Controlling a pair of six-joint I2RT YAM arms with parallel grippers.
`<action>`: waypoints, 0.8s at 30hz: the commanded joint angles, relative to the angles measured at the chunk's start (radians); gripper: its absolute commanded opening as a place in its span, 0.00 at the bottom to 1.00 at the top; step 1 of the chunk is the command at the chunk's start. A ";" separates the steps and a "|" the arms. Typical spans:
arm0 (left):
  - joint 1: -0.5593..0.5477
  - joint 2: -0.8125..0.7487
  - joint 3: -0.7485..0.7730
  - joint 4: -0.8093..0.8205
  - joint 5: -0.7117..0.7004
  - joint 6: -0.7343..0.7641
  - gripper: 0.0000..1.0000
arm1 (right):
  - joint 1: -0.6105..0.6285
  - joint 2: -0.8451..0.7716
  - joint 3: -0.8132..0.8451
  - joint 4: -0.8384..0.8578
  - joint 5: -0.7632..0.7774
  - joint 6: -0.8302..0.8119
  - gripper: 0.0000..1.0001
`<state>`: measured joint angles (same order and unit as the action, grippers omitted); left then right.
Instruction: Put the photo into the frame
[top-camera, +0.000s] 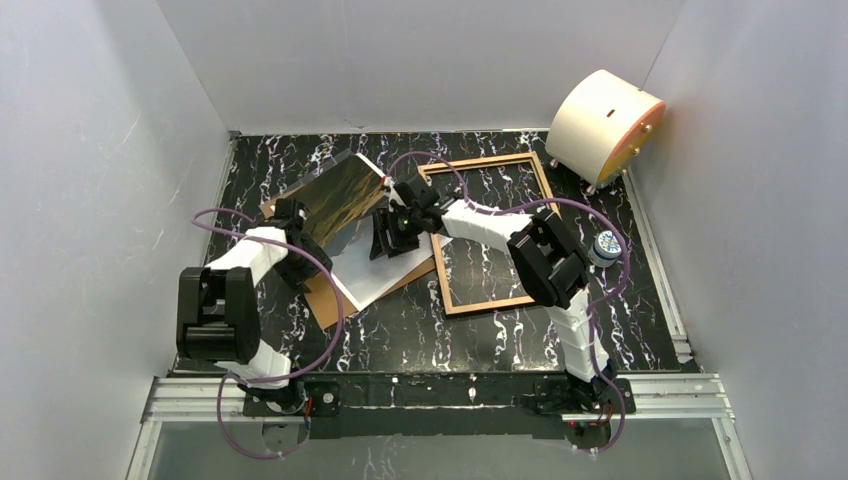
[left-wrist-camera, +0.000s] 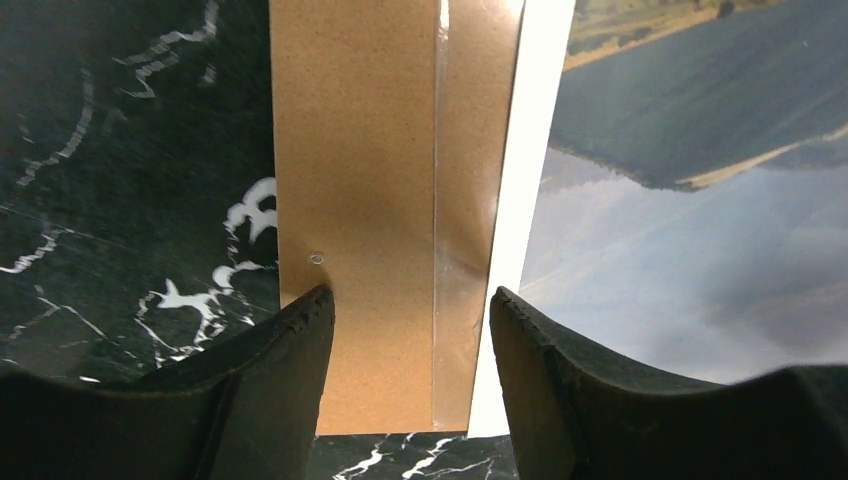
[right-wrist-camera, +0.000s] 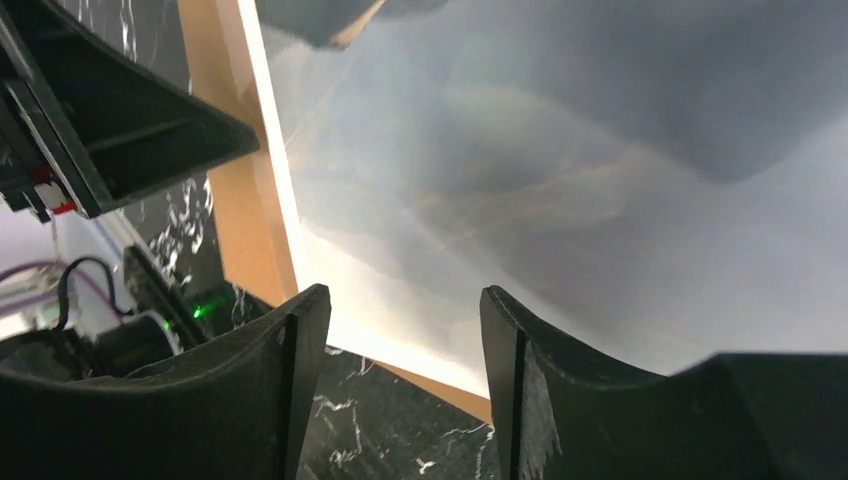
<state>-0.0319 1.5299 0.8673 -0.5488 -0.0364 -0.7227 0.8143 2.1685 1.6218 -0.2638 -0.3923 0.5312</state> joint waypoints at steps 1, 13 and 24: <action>0.079 0.064 0.004 -0.068 -0.147 0.058 0.57 | -0.032 0.014 0.105 -0.063 0.165 -0.059 0.67; 0.177 0.159 0.110 -0.106 -0.222 0.155 0.58 | -0.074 0.123 0.251 -0.140 0.274 -0.083 0.71; 0.227 0.232 0.177 -0.086 -0.134 0.207 0.59 | -0.087 0.122 0.183 -0.157 0.174 -0.044 0.73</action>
<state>0.1780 1.7054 1.0462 -0.6415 -0.1501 -0.5484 0.7322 2.2932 1.8355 -0.3904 -0.1658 0.4725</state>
